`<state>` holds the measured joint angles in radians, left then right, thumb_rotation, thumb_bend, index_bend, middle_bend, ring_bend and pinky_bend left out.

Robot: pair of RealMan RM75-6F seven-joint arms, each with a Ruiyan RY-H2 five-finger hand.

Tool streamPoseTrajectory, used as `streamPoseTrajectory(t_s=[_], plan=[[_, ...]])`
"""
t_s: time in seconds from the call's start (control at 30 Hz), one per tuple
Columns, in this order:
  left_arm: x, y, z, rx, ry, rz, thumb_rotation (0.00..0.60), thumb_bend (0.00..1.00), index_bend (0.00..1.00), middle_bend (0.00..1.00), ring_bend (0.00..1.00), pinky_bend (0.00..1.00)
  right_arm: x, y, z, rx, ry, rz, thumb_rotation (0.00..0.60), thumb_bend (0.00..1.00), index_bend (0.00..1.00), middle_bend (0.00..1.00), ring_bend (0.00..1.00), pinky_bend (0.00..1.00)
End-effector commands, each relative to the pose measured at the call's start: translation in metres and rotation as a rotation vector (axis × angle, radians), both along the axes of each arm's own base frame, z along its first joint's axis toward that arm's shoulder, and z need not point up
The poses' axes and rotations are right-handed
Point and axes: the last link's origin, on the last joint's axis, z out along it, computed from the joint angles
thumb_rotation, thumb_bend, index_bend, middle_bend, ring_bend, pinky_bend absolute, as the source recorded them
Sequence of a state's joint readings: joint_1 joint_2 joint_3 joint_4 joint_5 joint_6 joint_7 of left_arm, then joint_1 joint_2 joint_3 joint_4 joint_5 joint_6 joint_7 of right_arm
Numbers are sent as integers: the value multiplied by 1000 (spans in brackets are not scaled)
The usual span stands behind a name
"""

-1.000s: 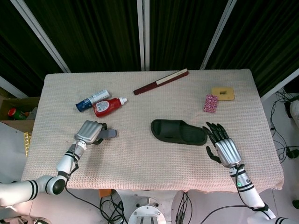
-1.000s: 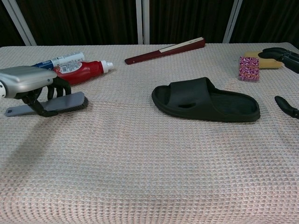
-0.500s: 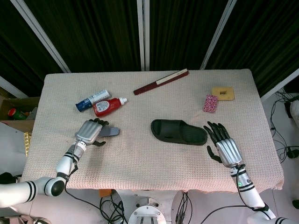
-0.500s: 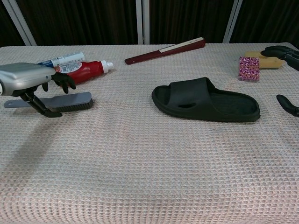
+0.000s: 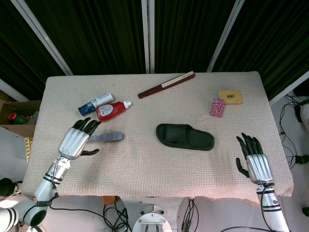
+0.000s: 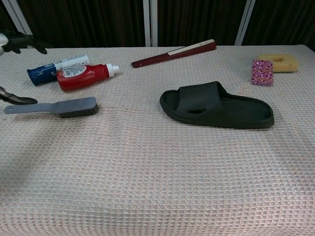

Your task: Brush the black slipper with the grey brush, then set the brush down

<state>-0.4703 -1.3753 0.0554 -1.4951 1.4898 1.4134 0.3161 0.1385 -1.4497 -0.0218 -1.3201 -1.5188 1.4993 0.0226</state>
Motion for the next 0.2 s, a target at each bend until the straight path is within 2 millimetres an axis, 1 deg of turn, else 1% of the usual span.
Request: streamPoseTrajectory(t_s=[0.03, 0.07, 0.1, 0.13, 0.2], plan=[[-57, -64, 24, 102, 48, 47, 361, 43, 126, 183, 122, 237, -19, 29, 14, -26, 22, -133, 600, 481, 0, 0, 0, 0], [-67, -73, 28, 125, 51, 86, 331, 32, 126, 182, 118, 234, -23, 36, 16, -28, 28, -156, 600, 483, 0, 0, 0, 0], [-72, -79, 30, 135, 48, 105, 282, 14, 127, 180, 113, 229, -25, 38, 18, -30, 30, -165, 600, 486, 0, 0, 0, 0], [-80, -86, 34, 145, 29, 137, 248, 4, 127, 179, 110, 226, -27, 41, 20, -34, 33, -177, 600, 489, 0, 0, 0, 0], [-87, -93, 38, 147, -8, 170, 217, 0, 126, 179, 107, 223, -29, 43, 22, -38, 36, -185, 600, 493, 0, 0, 0, 0]])
